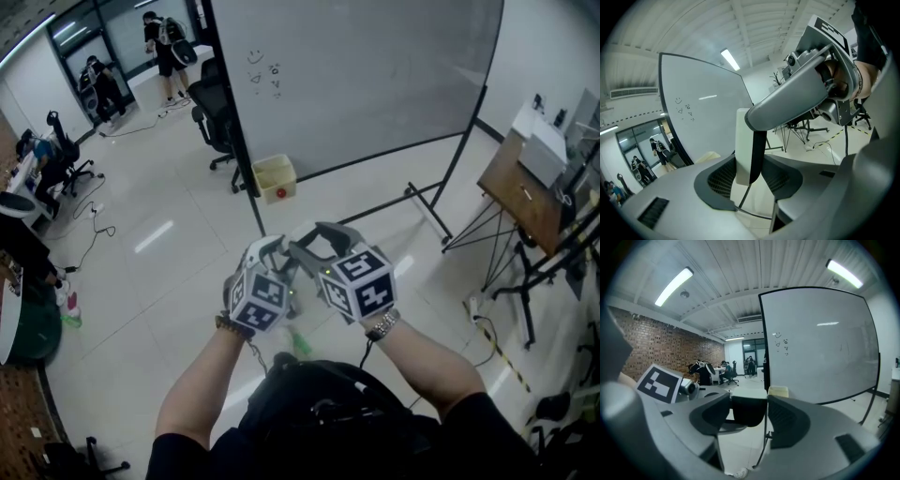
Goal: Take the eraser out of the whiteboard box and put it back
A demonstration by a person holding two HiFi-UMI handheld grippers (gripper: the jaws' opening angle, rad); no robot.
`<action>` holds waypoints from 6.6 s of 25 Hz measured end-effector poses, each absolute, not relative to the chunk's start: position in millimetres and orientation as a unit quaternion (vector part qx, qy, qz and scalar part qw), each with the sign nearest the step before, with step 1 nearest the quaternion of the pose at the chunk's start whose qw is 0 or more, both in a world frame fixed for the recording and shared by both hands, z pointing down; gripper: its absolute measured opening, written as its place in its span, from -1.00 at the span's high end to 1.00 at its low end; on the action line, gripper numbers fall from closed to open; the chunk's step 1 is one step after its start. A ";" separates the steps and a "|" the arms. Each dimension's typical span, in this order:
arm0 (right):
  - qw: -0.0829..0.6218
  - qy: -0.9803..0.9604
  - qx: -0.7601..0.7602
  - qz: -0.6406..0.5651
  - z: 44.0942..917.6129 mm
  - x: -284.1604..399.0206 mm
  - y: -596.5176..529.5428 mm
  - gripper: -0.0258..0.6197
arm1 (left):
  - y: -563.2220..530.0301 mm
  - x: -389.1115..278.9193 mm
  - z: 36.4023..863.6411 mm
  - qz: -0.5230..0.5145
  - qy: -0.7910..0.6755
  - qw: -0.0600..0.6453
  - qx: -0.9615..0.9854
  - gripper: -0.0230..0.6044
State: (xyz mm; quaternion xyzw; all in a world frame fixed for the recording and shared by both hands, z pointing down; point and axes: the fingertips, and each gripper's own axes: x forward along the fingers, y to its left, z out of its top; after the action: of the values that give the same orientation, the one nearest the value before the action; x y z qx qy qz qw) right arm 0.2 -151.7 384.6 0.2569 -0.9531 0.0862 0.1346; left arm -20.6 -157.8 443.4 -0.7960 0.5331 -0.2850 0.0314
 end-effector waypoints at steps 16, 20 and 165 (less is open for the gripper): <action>0.131 -0.951 0.266 0.090 395.3 -7.3 -189.4 -0.05 | -207.0 -72.1 454.1 -0.274 0.581 0.001 -0.767 0.40; 0.135 -0.948 0.272 0.096 399.9 -12.2 -206.9 -0.04 | -226.4 -87.0 453.4 -0.271 0.590 -0.001 -0.761 0.40; 0.155 -0.949 0.260 0.092 418.3 -26.8 -89.9 0.85 | -93.2 -106.8 436.4 -0.186 0.646 -0.058 -0.738 0.82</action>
State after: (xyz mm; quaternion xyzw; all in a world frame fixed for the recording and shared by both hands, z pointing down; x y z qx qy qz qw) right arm -26.8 -89.9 418.3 0.2599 -0.9487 0.0925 0.1545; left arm -106.8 -93.2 436.4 -0.7380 0.6460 -0.1861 -0.0580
